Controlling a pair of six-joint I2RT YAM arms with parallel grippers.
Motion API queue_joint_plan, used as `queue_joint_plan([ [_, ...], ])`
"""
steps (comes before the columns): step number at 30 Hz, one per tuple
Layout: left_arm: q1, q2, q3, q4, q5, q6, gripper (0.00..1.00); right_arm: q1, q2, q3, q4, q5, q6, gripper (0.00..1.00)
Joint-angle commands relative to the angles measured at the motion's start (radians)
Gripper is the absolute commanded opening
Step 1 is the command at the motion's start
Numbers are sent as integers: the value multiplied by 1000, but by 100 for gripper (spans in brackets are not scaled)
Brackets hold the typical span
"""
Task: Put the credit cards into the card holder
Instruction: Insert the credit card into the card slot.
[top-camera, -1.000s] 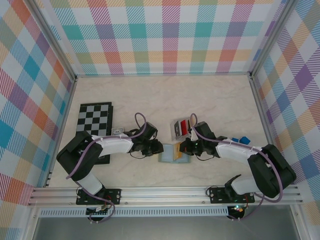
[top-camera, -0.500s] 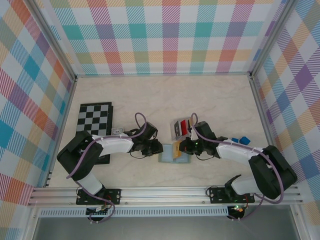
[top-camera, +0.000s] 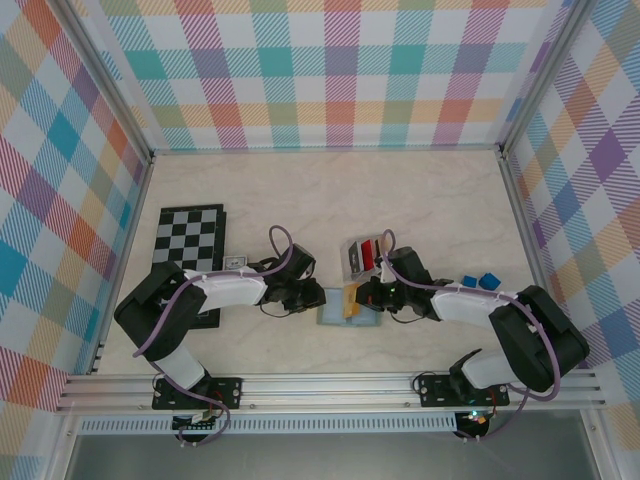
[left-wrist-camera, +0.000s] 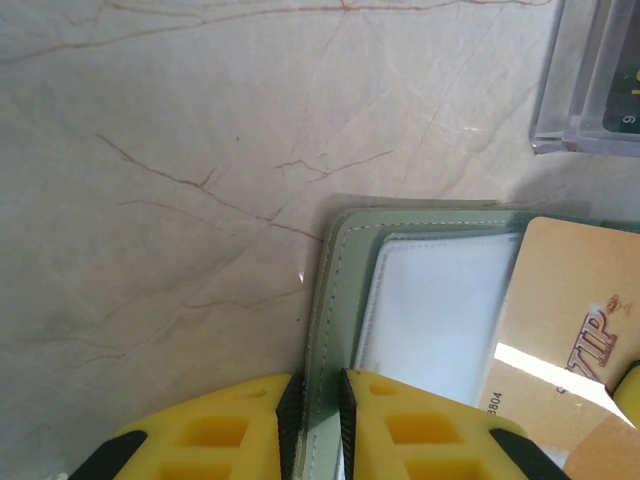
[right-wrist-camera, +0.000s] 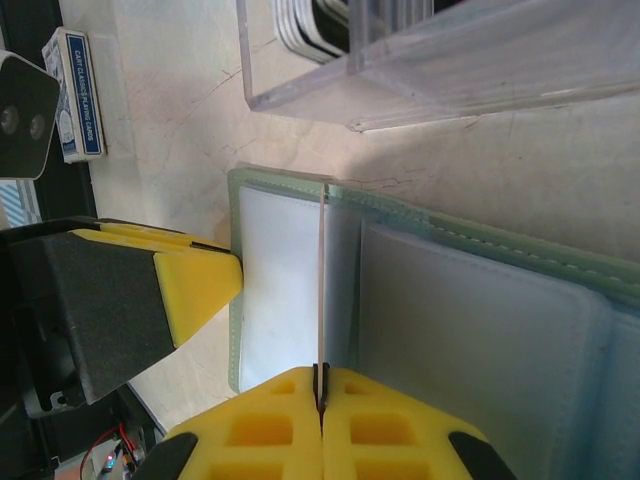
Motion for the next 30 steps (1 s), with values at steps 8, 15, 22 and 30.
queue_joint_plan([
  [8,-48,55,-17,48,54,-34,20,47,-29,-15,-71,54,57,6],
  [15,-59,48,-25,55,55,-38,20,39,-105,-24,-178,132,34,6],
  [22,-65,52,-21,60,63,-43,19,39,-36,-38,-78,50,83,6],
  [30,-67,53,-20,57,58,-45,19,38,-71,-29,-147,80,77,6],
])
